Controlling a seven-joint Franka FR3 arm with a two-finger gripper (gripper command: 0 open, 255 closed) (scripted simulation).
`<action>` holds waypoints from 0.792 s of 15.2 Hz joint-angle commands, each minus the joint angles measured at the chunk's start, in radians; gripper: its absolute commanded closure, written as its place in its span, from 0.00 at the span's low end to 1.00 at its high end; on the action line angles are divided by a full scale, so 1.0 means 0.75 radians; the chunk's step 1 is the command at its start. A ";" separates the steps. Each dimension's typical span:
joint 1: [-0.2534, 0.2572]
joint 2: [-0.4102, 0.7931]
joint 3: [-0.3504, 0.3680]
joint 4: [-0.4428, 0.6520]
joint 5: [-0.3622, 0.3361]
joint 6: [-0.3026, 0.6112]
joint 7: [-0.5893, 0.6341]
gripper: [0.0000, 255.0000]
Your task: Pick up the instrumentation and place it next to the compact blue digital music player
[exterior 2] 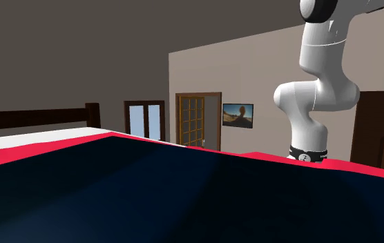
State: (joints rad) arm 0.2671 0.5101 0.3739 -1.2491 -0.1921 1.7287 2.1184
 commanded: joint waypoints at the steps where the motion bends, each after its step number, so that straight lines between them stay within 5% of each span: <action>1: 0.011 0.012 0.001 -0.007 -0.005 0.018 0.016 1.00; 12: -0.005 0.026 -0.006 -0.184 -0.016 0.207 0.030 1.00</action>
State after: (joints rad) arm 0.2642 0.5250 0.3703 -1.3781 -0.2021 1.8698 2.1406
